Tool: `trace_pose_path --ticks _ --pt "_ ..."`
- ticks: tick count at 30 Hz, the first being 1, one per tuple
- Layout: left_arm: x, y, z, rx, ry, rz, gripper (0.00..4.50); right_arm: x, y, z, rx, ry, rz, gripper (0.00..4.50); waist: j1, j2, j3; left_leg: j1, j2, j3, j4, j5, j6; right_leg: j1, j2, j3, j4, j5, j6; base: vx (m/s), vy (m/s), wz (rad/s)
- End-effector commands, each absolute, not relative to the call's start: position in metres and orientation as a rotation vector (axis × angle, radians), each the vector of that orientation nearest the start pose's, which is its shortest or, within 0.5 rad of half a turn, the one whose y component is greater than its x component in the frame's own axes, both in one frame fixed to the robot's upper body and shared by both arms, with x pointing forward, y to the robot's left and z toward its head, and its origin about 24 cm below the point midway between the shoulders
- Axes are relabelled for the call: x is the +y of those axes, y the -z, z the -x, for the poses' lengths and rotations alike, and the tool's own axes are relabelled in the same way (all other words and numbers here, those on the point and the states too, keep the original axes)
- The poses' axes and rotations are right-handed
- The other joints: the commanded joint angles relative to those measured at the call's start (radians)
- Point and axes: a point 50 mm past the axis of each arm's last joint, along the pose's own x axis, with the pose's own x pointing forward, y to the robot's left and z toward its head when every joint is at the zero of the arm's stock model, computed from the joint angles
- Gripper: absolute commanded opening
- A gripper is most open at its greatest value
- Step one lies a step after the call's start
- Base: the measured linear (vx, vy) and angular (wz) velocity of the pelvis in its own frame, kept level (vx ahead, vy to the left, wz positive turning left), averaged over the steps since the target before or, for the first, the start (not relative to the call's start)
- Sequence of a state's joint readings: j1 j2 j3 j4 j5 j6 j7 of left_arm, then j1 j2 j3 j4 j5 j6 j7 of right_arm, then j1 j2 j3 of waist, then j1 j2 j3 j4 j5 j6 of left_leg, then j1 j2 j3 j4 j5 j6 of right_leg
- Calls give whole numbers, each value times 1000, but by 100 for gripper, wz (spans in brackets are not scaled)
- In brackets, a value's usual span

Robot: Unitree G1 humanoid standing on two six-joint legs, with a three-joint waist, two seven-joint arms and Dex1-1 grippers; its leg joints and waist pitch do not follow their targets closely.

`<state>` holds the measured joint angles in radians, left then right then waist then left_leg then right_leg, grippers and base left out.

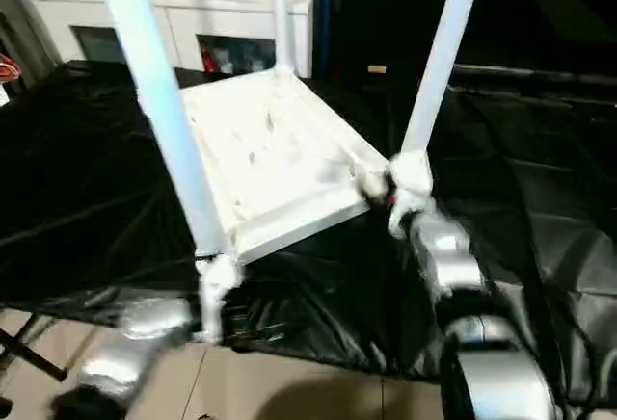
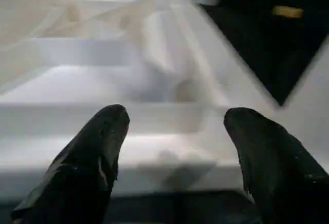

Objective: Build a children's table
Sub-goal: Rotate table base

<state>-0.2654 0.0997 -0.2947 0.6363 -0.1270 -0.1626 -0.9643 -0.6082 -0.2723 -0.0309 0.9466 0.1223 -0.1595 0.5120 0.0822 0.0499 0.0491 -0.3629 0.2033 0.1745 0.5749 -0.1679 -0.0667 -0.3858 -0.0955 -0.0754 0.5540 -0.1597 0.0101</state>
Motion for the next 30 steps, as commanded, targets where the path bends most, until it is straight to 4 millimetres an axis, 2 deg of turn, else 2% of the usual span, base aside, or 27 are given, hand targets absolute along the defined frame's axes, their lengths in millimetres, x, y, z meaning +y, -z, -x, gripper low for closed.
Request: trace_pose_path --ticks 1,2,3,4,5,6,7,8,9,10,11,12,13,14,15,16,17,18,19,20,21,22,24,25,27,28,30 --pt "50 56 -222 447 1274 37 447 -181 -42 -346 147 -499 84 350 -24 -8 -30 47 12 -17 -72 -614 -6 3 -31 -32 -139 -754 -11 -57 51 -7" --pt "42 57 -221 440 1276 33 447 -180 -42 -344 146 -517 82 350 -38 -2 -31 50 19 -25 -77 -661 -4 19 -29 -64 -145 -725 -3 -48 64 -9" --pt "37 58 -220 436 1276 34 447 -179 -41 -343 146 -530 80 350 -48 4 -22 47 26 -27 -89 -707 -4 26 -18 -83 -148 -700 5 -48 64 -9" --pt "29 59 -219 430 1286 41 447 -178 -41 -342 144 -549 82 350 -43 21 -21 -18 67 -36 -157 -829 -20 104 -16 -70 -13 -534 -21 -76 66 -14" --pt "20 59 -216 428 1312 59 447 -177 -41 -340 139 -570 83 350 -9 34 -14 -92 92 -25 -228 -951 -51 157 -10 -50 145 -390 -64 -96 17 6" --pt "17 59 -215 428 1320 65 447 -176 -41 -339 138 -576 82 350 50 20 -22 -67 81 37 -229 -933 -23 109 10 -8 175 -292 -61 -96 17 6" --pt "4 59 -212 420 1353 65 447 -175 -41 -337 136 -598 83 350 18 -86 -39 84 8 28 -36 -591 -23 -24 -57 61 -27 -814 11 5 -112 19" --pt "0 58 -212 415 1357 56 447 -175 -41 -336 135 -602 85 350 37 -76 -37 72 7 -3 89 -262 25 -36 -173 115 -131 -1141 -38 45 -104 -22" --pt "-4 57 -212 405 1355 56 447 -175 -41 -336 135 -607 82 350 37 -76 -37 72 7 -3 89 -262 25 -36 -173 115 -131 -1141 -38 107 -93 -25" --pt "-10 55 -214 384 1343 52 447 -175 -41 -335 133 -612 77 350 69 -48 -61 -29 14 -36 -33 -53 21 81 -83 61 -27 -616 -68 62 6 -28" --pt "-17 51 -218 343 1302 26 447 -175 -42 -334 126 -610 76 350 55 -44 -70 18 23 -29 -37 -136 55 38 -42 53 1 -282 -120 0 0 0" --pt "-17 51 -218 343 1302 26 447 -175 -42 -334 126 -610 76 350 55 -44 -70 18 23 -29 -37 -136 55 38 -42 53 1 -282 -120 0 0 0" --pt "-21 48 -221 321 1264 15 447 -174 -43 -334 120 -608 71 350 46 -34 -63 10 22 -17 -42 -220 67 40 -39 56 0 -135 -220 -59 -14 17" --pt "-23 48 -222 315 1250 12 447 -174 -43 -334 118 -607 68 350 47 -29 -67 4 21 -18 -45 -233 66 49 -44 51 1 -150 -226 0 0 0" --pt "-29 45 -226 293 1180 -27 447 -174 -45 -333 107 -602 58 350 48 -17 -64 4 26 -20 -54 -278 59 48 -49 47 -8 -213 -220 0 0 0" --pt "39 -9 -283 118 1056 37 447 -175 -48 -332 95 -592 36 350 47 -18 -66 11 36 -25 -63 -331 34 54 -57 46 -7 -262 -214 0 0 0" --pt "77 -52 -297 -6 1051 42 447 -175 -49 -331 88 -586 25 350 51 -22 -72 7 43 -28 -70 -321 36 58 -65 47 -3 -242 -226 0 0 0" --pt "77 -52 -297 -6 1051 42 447 -175 -49 -331 88 -586 25 350 41 -25 -73 -12 47 -34 -72 -293 29 67 -72 44 13 -208 -234 0 0 0" --pt "107 -96 -299 -105 1101 33 447 -177 -51 -330 77 -572 14 350 23 -3 -72 -12 31 -25 -70 -309 14 54 -54 33 7 -264 -223 -14 -27 -18" --pt "119 -118 -294 -144 1171 2 447 -179 -54 -329 63 -561 1 350 20 -1 -71 -8 27 -21 -65 -297 15 45 -48 37 1 -253 -230 0 0 0" --pt "119 -118 -293 -136 1190 2 447 -180 -55 -328 58 -557 -6 350 14 -4 -64 -8 27 -19 -65 -281 6 43 -42 41 2 -224 -244 0 0 0" --pt "118 -118 -289 -106 1253 4 447 -185 -59 -326 39 -543 -31 350 14 -4 -58 0 22 -11 -63 -296 5 36 -34 44 -5 -242 -243 0 0 0" --pt "117 -117 -285 -83 1294 11 447 -189 -62 -324 30 -542 -36 350 12 -11 -57 -5 17 -6 -63 -267 16 42 -32 46 -5 -244 -231 0 0 0" --pt "116 -116 -283 -69 1317 19 447 -191 -64 -324 27 -541 -38 350 12 -2 -61 -7 17 -4 -59 -229 23 40 -33 49 -1 -228 -218 0 0 0" --pt "116 -116 -282 -60 1330 -2 447 -195 -66 -323 25 -541 -31 350 10 3 -70 -9 17 -4 -52 -152 35 44 -32 50 6 -134 -218 0 0 0" --pt "116 -118 -277 -35 1357 -8 447 -200 -68 -321 23 -532 -24 350 5 10 -73 -8 15 -3 -46 -113 40 44 -28 48 11 -62 -227 0 0 0" --pt "115 -121 -273 -9 1367 -10 447 -206 -70 -319 24 -513 -14 350 2 7 -78 -10 11 -3 -39 -68 51 48 -24 46 18 36 -238 0 0 0"
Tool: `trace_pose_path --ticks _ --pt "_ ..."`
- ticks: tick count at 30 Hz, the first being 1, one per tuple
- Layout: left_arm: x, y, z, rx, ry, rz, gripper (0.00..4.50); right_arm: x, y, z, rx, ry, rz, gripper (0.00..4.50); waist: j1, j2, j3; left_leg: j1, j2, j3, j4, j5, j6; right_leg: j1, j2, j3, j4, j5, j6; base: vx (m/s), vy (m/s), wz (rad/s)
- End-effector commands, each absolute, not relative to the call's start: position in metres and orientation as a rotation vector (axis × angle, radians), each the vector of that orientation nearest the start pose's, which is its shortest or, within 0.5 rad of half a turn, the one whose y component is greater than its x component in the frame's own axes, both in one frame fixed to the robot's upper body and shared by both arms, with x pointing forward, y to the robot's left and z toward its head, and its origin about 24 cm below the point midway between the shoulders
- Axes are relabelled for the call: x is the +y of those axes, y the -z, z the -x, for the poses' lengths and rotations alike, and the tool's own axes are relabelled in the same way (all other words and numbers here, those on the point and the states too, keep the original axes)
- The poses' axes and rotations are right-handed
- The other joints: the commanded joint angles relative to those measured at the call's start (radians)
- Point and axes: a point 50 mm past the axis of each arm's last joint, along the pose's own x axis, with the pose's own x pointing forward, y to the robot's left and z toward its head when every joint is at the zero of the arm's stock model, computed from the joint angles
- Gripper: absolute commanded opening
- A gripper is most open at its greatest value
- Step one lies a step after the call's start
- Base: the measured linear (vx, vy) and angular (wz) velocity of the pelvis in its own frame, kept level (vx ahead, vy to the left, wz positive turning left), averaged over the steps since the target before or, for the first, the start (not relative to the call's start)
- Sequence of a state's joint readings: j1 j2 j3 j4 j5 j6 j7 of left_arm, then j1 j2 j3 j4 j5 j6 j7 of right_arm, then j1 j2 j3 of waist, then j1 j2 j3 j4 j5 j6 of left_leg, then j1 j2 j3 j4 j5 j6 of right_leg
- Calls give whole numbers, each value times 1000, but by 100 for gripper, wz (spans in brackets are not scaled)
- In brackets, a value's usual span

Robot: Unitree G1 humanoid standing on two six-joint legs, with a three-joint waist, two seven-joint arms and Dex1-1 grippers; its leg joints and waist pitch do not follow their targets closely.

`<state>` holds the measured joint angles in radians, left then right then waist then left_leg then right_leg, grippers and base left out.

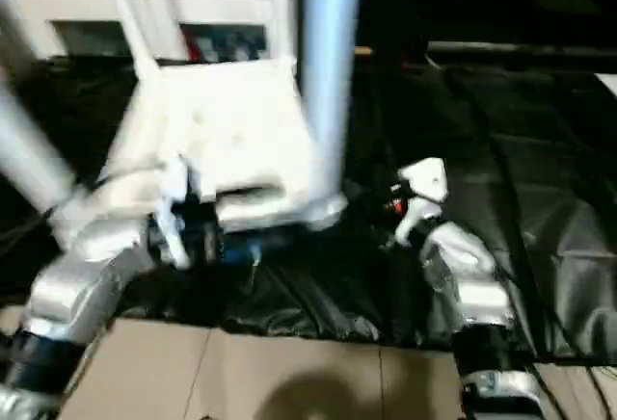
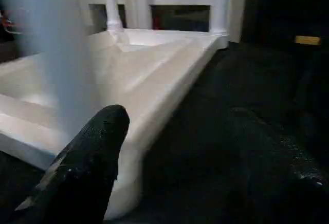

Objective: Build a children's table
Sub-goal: Rotate table base

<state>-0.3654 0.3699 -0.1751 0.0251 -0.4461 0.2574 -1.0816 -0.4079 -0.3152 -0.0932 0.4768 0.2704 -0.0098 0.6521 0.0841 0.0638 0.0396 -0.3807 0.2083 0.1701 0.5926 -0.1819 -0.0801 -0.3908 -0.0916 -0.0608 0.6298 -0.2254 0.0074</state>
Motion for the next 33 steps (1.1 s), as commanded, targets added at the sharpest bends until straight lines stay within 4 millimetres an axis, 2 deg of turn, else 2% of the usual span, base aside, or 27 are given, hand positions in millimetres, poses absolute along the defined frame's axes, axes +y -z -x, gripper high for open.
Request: trace_pose_path --ticks 1,2,3,5,7,10,11,12,13,14,15,16,17,19,21,22,23,25,29,30,31,32,33 --pt "114 -122 -271 3 1367 -8 447 -208 -70 -317 25 -504 -12 350 1 -9 -74 6 4 2 -49 -17 80 53 -27 32 -52 174 -247 0 0 0" --pt "112 -124 -266 28 1366 -3 447 -213 -71 -314 29 -486 -9 350 2 -5 -76 4 3 3 -47 2 83 54 -25 32 -46 211 -251 0 0 0" --pt "113 -125 -265 37 1363 1 447 -213 -70 -313 31 -479 -8 350 4 -1 -73 0 1 4 -44 16 103 50 -25 30 -48 234 -257 0 0 0" --pt "113 -123 -264 47 1365 8 447 -212 -69 -311 33 -478 -16 350 3 -4 -68 1 2 6 -47 -30 108 50 -27 28 -55 172 -264 0 0 0" --pt "114 -120 -264 56 1353 20 447 -209 -67 -310 34 -478 -21 350 2 -1 -63 3 5 6 -53 -83 92 50 -29 29 -64 68 -249 0 0 0" --pt "120 -114 -263 68 1298 40 447 -205 -64 -305 39 -487 -37 350 2 0 -59 6 8 6 -59 -141 65 48 -31 31 -72 -39 -226 0 0 0" --pt "124 -110 -261 80 1271 53 447 -203 -63 -302 44 -510 -40 350 4 -10 -60 4 9 5 -59 -133 62 50 -32 32 -70 -45 -217 0 0 0" --pt "127 -108 -260 89 1255 60 447 -201 -62 -300 47 -527 -41 350 3 -6 -60 4 9 5 -60 -131 62 49 -31 32 -71 -47 -215 0 0 0" --pt "134 -106 -259 93 1179 47 447 -200 -62 -295 74 -585 -31 350 2 -29 -59 4 10 8 -61 -127 66 47 -28 32 -75 -50 -207 0 0 0" --pt "134 -106 -259 93 1179 47 447 -200 -62 -295 74 -585 -31 350 5 -21 -61 3 9 5 -59 -122 67 50 -28 32 -67 -41 -210 0 0 0" --pt "137 -104 -260 93 1139 42 447 -199 -60 -292 89 -625 -25 350 5 -36 -58 2 10 8 -60 -117 75 47 -29 33 -74 -49 -205 0 0 0" --pt "141 -102 -260 95 1112 39 447 -196 -58 -290 101 -652 -23 350 11 -26 -58 5 11 6 -60 -115 75 45 -31 33 -72 -62 -203 0 0 0" --pt "141 -102 -260 95 1112 39 447 -196 -58 -290 101 -652 -23 350 11 -23 -57 5 12 6 -60 -116 74 43 -31 33 -72 -67 -201 0 0 0" --pt "147 -93 -268 84 975 40 447 -187 -50 -280 159 -738 -1 350 12 -33 -54 3 12 4 -64 -137 65 44 -31 33 -77 -83 -186 0 0 0" --pt "147 -92 -269 88 953 34 447 -184 -51 -278 159 -755 -3 350 16 -31 -58 6 13 4 -63 -134 59 43 -33 35 -74 -68 -183 0 0 0" --pt "148 -92 -270 88 948 26 447 -183 -51 -278 155 -755 -6 350 18 -35 -58 6 14 3 -63 -128 56 42 -32 34 -71 -50 -184 0 0 0" --pt "148 -91 -271 89 937 15 447 -181 -52 -279 152 -753 -8 350 18 -35 -57 6 14 2 -64 -126 56 42 -32 35 -72 -45 -185 0 0 0" --pt "151 -88 -278 104 852 -44 447 -177 -52 -281 149 -726 -4 350 19 -42 -57 6 13 2 -64 -130 50 42 -32 35 -69 -32 -181 0 0 0" --pt "149 -85 -278 130 839 -58 447 -174 -51 -278 152 -730 -14 350 23 -39 -58 7 13 2 -64 -131 40 42 -34 37 -69 -34 -183 0 0 0" --pt "149 -85 -277 130 834 -45 447 -171 -50 -274 157 -741 -20 350 25 -27 -58 8 12 1 -63 -127 35 41 -33 37 -66 -20 -183 0 0 0" --pt "149 -85 -277 128 822 -30 447 -168 -49 -269 164 -749 -24 350 25 -32 -59 7 12 2 -62 -126 37 42 -32 37 -69 -9 -180 0 0 0" --pt "149 -84 -275 125 812 -23 447 -166 -47 -265 169 -755 -28 350 26 -28 -60 6 11 1 -61 -123 33 43 -31 36 -66 28 -183 0 0 0" --pt "150 -83 -273 120 809 -17 447 -163 -46 -261 174 -763 -38 350 28 -30 -61 6 11 0 -62 -123 32 45 -31 36 -66 32 -184 0 0 0"
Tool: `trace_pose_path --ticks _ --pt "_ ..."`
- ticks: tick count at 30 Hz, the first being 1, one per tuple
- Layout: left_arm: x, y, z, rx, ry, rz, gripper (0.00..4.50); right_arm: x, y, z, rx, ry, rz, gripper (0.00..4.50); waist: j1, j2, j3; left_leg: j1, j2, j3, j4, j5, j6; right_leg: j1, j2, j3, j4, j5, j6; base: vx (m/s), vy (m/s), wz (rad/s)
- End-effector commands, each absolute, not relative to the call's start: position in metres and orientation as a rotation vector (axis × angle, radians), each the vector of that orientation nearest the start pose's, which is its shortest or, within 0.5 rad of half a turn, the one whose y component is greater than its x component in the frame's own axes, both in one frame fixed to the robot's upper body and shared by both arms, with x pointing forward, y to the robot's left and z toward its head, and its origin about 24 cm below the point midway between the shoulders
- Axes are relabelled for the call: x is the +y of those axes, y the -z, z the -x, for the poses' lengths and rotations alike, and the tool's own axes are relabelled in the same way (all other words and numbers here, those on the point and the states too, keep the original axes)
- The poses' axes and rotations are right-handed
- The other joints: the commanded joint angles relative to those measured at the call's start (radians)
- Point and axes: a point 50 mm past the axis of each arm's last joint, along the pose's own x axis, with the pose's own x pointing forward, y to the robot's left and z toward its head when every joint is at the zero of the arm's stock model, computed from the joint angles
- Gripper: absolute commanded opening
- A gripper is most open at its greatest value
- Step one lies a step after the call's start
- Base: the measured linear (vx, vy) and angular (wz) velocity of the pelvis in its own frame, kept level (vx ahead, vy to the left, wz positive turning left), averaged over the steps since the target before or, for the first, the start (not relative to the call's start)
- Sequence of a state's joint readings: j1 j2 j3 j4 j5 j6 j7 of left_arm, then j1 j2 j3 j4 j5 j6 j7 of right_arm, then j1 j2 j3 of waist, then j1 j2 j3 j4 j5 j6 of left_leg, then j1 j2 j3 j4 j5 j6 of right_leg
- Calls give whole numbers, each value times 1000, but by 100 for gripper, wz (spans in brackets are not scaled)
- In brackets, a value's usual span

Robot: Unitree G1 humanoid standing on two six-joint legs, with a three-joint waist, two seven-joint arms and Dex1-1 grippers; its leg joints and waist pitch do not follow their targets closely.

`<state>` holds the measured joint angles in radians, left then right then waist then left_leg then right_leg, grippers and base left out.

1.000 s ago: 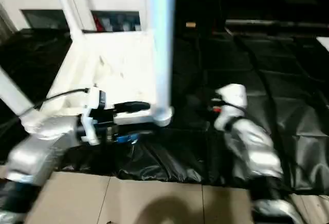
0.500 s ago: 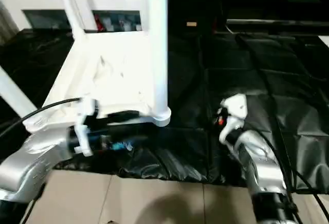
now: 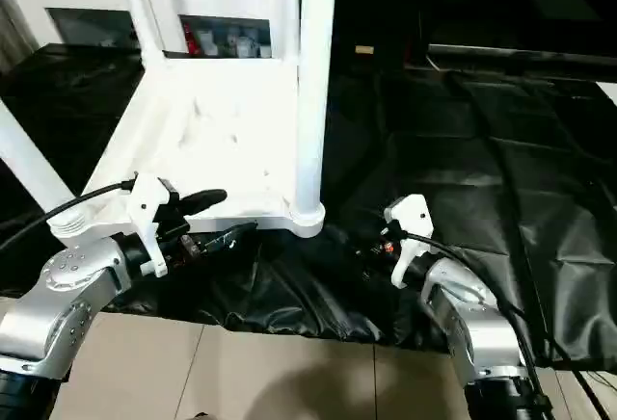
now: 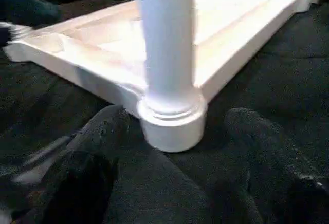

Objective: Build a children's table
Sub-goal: Rotate table base

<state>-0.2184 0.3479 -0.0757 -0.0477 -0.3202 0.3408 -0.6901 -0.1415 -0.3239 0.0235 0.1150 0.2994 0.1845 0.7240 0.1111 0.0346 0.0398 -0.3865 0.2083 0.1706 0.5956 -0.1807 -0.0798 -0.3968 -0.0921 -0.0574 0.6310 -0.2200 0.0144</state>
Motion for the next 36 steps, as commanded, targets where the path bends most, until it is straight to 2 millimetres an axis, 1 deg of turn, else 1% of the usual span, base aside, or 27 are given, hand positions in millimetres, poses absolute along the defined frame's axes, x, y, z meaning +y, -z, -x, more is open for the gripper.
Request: trace_pose_path --ticks 1,2,4,5,6,7,8,11,12,13,14,15,16,17,19,20,21,22,23,24,26,27,30,32,33,35,36 --pt "150 -83 -273 120 809 -17 447 -163 -46 -261 174 -763 -38 350 2 0 -59 11 11 0 -66 -136 33 50 -31 33 -69 21 -191 0 0 0" --pt "150 -80 -271 117 799 -14 447 -161 -44 -256 176 -763 -51 350 2 -3 -59 11 12 0 -66 -143 33 50 -31 33 -69 15 -190 0 0 0" --pt "149 -76 -266 118 794 5 447 -157 -43 -246 181 -788 -77 350 2 -1 -57 12 13 -1 -71 -185 26 48 -32 33 -75 -44 -180 0 0 0" --pt "149 -76 -266 118 794 5 449 -157 -43 -246 181 -788 -77 366 0 -9 -56 13 13 0 -73 -195 25 48 -31 33 -77 -60 -178 0 0 0" --pt "147 -77 -260 123 831 38 450 -154 -45 -238 188 -846 -104 376 4 5 -52 14 15 -2 -76 -221 19 44 -33 35 -80 -106 -169 0 0 0" --pt "144 -79 -251 137 901 96 450 -154 -49 -230 195 -920 -116 382 4 2 -53 14 18 -5 -78 -236 15 50 -35 36 -81 -115 -161 0 0 0" --pt "143 -81 -241 155 986 158 450 -156 -53 -223 207 -987 -134 382 5 -6 -50 12 19 -5 -80 -243 20 48 -33 37 -81 -119 -162 0 0 0" --pt "144 -81 -238 161 1011 168 450 -158 -54 -222 212 -1005 -142 417 3 -1 -47 14 15 -2 -80 -263 23 40 -31 38 -87 -162 -167 0 0 0" --pt "149 -78 -233 200 1036 147 450 -158 -54 -219 225 -1036 -149 425 4 -9 -45 12 14 -3 -82 -275 22 42 -34 38 -90 -208 -156 0 0 0" --pt "155 -75 -228 243 1069 118 450 -157 -54 -218 241 -1076 -145 430 2 -7 -43 11 14 -4 -84 -284 20 41 -34 38 -95 -252 -139 0 0 0" --pt "165 -72 -224 283 1066 106 450 -154 -53 -216 259 -1131 -142 433 -1 -22 -41 9 14 -2 -85 -285 22 41 -33 39 -98 -274 -126 0 0 0" --pt "172 -70 -222 307 1060 100 450 -152 -53 -215 271 -1167 -141 440 0 -12 -41 11 13 -5 -86 -289 20 38 -34 39 -98 -314 -113 0 0 0" --pt "184 -69 -224 320 1015 63 450 -146 -54 -225 253 -1161 -134 446 -3 -17 -40 10 13 -6 -88 -287 17 34 -35 40 -99 -331 -110 0 0 0" --pt "197 -70 -227 317 956 45 450 -139 -57 -238 223 -1141 -124 446 -8 -6 -42 14 12 -6 -88 -294 2 30 -35 39 -101 -338 -116 0 0 0" --pt "205 -72 -230 304 912 47 450 -135 -58 -247 207 -1131 -115 446 -12 -8 -43 14 12 -8 -88 -301 -10 29 -37 37 -98 -328 -131 0 0 0" --pt "216 -74 -233 292 848 32 450 -129 -58 -263 189 -1109 -96 446 -13 -10 -45 19 14 -7 -89 -298 -16 28 -34 38 -96 -300 -140 0 0 0" --pt "217 -74 -233 291 845 31 450 -129 -58 -264 188 -1107 -95 446 -12 -11 -44 21 15 -7 -88 -307 -18 23 -35 38 -94 -293 -151 0 0 0" --pt "220 -74 -233 291 831 22 450 -127 -58 -268 186 -1100 -92 446 -13 -7 -43 20 13 -7 -89 -318 -26 27 -35 38 -92 -288 -161 0 0 0" --pt "229 -76 -235 284 790 2 450 -121 -59 -282 174 -1090 -94 446 -10 -8 -45 27 14 -5 -88 -323 -25 20 -32 40 -91 -270 -164 0 0 0" --pt "233 -77 -234 277 770 -1 450 -116 -60 -290 168 -1094 -98 446 -12 -8 -46 25 13 -5 -88 -326 -26 22 -33 40 -88 -258 -173 0 0 0" --pt "238 -79 -235 264 732 -13 450 -109 -61 -298 165 -1096 -101 446 -8 -9 -51 23 14 -5 -88 -303 -26 27 -34 38 -82 -219 -183 0 0 0" --pt "239 -79 -235 260 719 -16 450 -106 -62 -304 160 -1088 -89 446 -7 -12 -52 23 15 -4 -86 -285 -22 27 -34 39 -78 -183 -193 0 0 0" --pt "239 -78 -235 255 705 -25 450 -102 -63 -311 151 -1067 -72 446 0 -9 -57 22 13 -2 -81 -219 -12 32 -31 37 -69 -89 -203 0 0 0" --pt "241 -76 -236 235 658 -33 450 -102 -62 -328 157 -940 -53 446 2 -12 -59 20 12 0 -78 -183 -6 35 -30 37 -64 -38 -210 0 0 0" --pt "243 -75 -235 230 635 -35 450 -104 -61 -337 161 -856 -39 446 2 -11 -59 18 12 0 -78 -181 -7 35 -33 37 -63 -36 -215 0 0 0" --pt "245 -70 -231 243 624 -35 450 -111 -61 -353 162 -711 -15 446 -3 -12 -57 21 10 1 -80 -205 -27 33 -34 37 -65 -86 -222 0 0 0" --pt "246 -69 -230 250 624 -38 450 -114 -62 -357 162 -672 -13 446 -2 -11 -57 21 10 1 -81 -216 -30 32 -36 37 -66 -101 -222 0 0 0"
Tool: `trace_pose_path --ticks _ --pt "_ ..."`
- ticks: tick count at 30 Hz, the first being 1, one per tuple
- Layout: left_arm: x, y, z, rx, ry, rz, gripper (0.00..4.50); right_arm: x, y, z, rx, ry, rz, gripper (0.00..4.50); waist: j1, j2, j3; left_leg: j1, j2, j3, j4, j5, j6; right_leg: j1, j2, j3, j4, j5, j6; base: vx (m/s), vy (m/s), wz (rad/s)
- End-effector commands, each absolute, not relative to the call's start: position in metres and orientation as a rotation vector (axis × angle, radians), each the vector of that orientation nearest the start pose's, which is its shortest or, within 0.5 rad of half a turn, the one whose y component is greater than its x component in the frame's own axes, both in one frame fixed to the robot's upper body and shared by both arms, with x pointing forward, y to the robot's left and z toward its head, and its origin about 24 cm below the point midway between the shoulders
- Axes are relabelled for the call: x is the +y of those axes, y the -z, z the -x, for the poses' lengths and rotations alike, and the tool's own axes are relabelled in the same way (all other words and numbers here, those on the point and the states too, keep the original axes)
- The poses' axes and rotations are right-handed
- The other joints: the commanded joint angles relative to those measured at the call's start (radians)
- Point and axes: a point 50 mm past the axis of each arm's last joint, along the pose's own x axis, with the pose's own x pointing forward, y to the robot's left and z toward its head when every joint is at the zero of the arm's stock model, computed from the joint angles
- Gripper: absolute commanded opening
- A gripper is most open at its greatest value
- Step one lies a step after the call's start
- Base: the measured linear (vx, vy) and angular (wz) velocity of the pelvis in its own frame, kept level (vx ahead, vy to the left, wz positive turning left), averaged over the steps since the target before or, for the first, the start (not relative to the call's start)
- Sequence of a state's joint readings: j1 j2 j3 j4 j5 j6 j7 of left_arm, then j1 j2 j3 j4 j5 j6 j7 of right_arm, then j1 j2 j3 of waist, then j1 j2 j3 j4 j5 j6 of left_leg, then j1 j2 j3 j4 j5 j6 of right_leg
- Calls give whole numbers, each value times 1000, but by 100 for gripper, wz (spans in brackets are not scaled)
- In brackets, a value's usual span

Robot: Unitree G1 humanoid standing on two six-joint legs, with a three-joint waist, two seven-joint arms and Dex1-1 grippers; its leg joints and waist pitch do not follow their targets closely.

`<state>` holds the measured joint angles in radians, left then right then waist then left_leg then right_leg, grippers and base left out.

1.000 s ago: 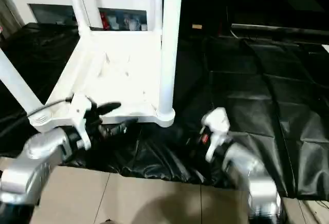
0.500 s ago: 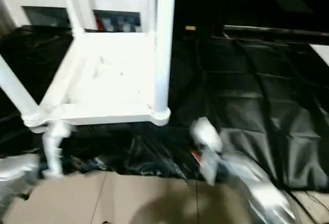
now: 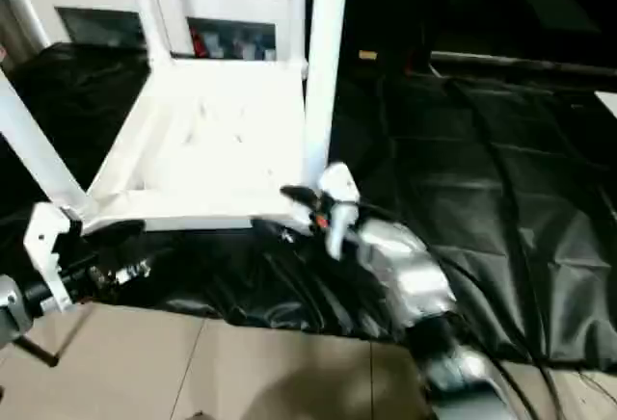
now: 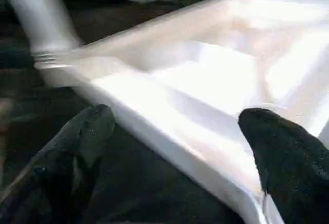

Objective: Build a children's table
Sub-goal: Rotate table base

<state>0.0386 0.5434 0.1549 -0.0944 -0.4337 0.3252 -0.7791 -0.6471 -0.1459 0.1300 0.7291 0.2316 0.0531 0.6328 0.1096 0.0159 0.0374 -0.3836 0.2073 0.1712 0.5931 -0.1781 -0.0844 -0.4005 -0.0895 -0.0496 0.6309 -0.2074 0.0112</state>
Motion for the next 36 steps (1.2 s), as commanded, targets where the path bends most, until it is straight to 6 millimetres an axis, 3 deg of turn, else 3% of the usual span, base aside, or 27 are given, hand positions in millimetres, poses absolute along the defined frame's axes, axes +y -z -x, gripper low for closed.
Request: trace_pose_path --ticks 1,5,6,9,14,18,21,22,24,26,27,28,33,36 --pt "248 -66 -223 273 640 -43 450 -125 -64 -367 157 -537 -19 446 0 7 -55 21 12 2 -77 -230 -29 34 -40 32 -68 -134 -211 0 0 0" --pt "249 -66 -217 269 659 -31 450 -145 -67 -377 170 -368 -28 446 6 9 -56 25 12 5 -75 -230 -23 31 -33 31 -67 -116 -204 0 0 0" --pt "247 -67 -213 262 683 -18 450 -161 -69 -380 166 -264 -34 446 7 3 -55 25 13 7 -74 -232 -22 30 -31 32 -66 -104 -203 0 0 0" --pt "244 -69 -212 242 685 -20 450 -169 -71 -382 149 -237 -34 446 8 -1 -54 20 12 6 -74 -239 -19 35 -31 31 -65 -104 -195 0 0 0" --pt "241 -75 -228 131 605 -31 450 -165 -62 -375 149 -313 -1 446 5 -4 -56 13 11 6 -71 -211 -1 42 -34 32 -64 -87 -194 0 0 0" --pt "227 -84 -244 57 655 -2 450 -163 -50 -364 157 -379 5 446 4 -8 -58 15 10 9 -67 -180 13 43 -30 32 -63 -62 -197 0 0 0" --pt "216 -87 -259 23 678 5 450 -163 -38 -355 193 -426 14 446 5 -1 -61 13 10 6 -66 -163 16 45 -31 30 -58 -29 -214 0 0 0" --pt "212 -87 -268 17 678 4 450 -162 -33 -352 209 -432 17 446 6 6 -62 16 9 6 -64 -169 12 43 -30 29 -58 -27 -216 0 0 0" --pt "209 -87 -274 14 677 2 450 -161 -30 -350 218 -433 19 446 4 1 -63 18 9 6 -64 -181 8 44 -31 30 -58 -22 -222 0 0 0" --pt "198 -90 -285 -7 720 19 450 -158 -25 -348 230 -427 27 446 3 8 -63 17 9 4 -65 -179 1 46 -33 29 -57 -19 -223 0 0 0" --pt "179 -95 -289 -32 822 63 450 -152 -23 -347 242 -436 32 446 1 4 -63 17 9 6 -64 -179 -1 46 -33 30 -58 -13 -228 0 0 0" --pt "172 -97 -289 -38 864 83 450 -150 -22 -347 245 -439 35 446 3 8 -64 19 9 7 -63 -177 -3 45 -33 30 -58 -8 -236 0 0 0" --pt "126 -104 -278 -30 1127 183 450 -138 -22 -350 257 -450 52 446 6 6 -67 17 12 9 -59 -145 12 46 -32 29 -49 59 -265 0 0 0" --pt "101 -104 -271 -27 1232 192 450 -135 -22 -351 264 -449 48 446 1 1 -65 12 10 8 -61 -149 16 51 -32 29 -51 48 -258 0 0 0"
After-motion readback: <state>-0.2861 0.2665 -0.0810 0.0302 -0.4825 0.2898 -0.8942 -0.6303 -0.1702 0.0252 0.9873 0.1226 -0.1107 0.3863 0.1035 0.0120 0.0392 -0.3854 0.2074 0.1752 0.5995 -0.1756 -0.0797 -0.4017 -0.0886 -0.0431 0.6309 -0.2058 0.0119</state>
